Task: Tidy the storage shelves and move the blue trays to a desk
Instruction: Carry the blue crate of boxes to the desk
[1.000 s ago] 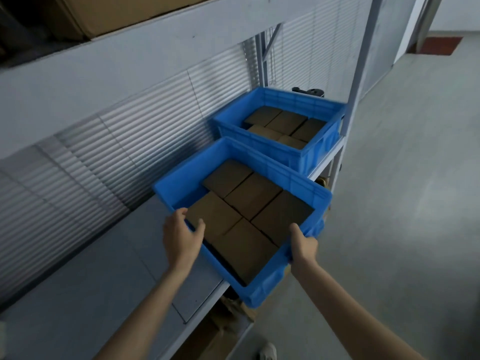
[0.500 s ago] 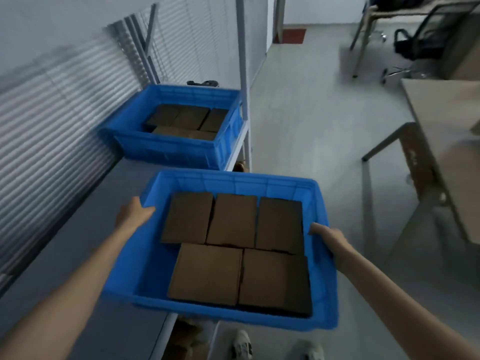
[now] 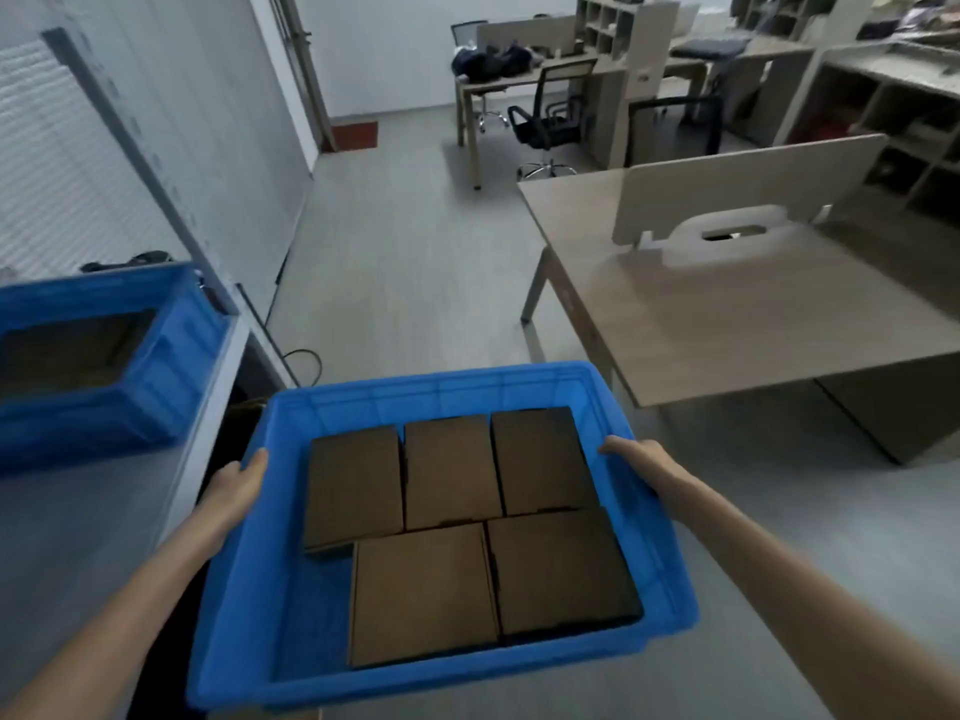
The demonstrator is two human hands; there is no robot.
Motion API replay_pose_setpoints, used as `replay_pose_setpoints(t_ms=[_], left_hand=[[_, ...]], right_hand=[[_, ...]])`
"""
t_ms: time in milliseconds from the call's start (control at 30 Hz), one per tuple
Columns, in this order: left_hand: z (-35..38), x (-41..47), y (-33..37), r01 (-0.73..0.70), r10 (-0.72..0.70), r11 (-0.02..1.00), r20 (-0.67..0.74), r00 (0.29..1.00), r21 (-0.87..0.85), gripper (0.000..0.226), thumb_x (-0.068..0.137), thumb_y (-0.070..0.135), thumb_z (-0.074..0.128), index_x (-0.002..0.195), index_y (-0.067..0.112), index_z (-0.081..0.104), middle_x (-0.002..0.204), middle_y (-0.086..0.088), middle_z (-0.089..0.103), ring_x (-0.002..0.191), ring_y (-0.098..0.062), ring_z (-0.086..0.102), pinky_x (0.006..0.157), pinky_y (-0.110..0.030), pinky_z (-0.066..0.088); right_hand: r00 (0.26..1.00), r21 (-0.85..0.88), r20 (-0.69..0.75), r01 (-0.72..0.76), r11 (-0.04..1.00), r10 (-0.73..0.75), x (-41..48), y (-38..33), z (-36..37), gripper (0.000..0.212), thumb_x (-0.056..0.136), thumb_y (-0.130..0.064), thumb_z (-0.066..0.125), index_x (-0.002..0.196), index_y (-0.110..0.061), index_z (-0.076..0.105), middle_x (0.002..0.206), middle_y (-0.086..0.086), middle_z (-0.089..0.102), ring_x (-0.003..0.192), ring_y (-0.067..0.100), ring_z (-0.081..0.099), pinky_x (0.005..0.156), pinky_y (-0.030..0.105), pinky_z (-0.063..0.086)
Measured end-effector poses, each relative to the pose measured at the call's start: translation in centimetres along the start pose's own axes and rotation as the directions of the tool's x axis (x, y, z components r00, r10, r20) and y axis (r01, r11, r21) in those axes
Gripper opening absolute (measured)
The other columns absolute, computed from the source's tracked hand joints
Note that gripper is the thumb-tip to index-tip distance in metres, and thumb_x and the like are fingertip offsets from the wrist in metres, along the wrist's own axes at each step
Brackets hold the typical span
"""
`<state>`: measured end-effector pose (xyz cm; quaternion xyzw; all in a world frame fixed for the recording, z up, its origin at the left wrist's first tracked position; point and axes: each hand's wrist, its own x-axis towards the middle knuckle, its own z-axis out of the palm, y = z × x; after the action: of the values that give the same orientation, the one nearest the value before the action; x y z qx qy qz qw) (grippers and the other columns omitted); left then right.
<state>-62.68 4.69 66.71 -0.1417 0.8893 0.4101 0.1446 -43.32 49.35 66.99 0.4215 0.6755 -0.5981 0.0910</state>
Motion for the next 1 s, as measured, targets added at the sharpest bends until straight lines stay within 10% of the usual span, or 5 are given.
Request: replay_pose_setpoints(t_ms=[567,1000], left_hand=[[45.5,-5.7,34.7,-0.252,0.222,0.968,0.385,0.896,0.026,0.062,0.098,0.052,0.044,0.122,-0.003,0.06,0.115,-0.024,0.066,0.105,-0.038,0.064,0.096,-0.048,0.051],[76.0,-4.6,60.6,-0.288,0.251,0.957,0.431,0.867,0.023,0.051,0.103,0.043,0.038,0.108,-0.005,0.056,0.101,-0.021,0.058,0.092,-0.035,0.057,0.076,-0.038,0.037]], right_hand=[[0.907,0.235,-0.382,-0.092,0.968,0.179,8.6,8.2,-46.3,0.072,0.068,-0.052,0.07,0.123,-0.011,0.051,0.11,0.01,0.063,0.096,0.028,0.064,0.087,0.044,0.054],[0.853,0.172,-0.488,-0.114,0.978,0.186,29.3,-0.7,-76.5,0.048,0.08,-0.041,0.065,0.112,-0.007,0.055,0.106,0.018,0.066,0.087,0.027,0.064,0.073,0.037,0.047]])
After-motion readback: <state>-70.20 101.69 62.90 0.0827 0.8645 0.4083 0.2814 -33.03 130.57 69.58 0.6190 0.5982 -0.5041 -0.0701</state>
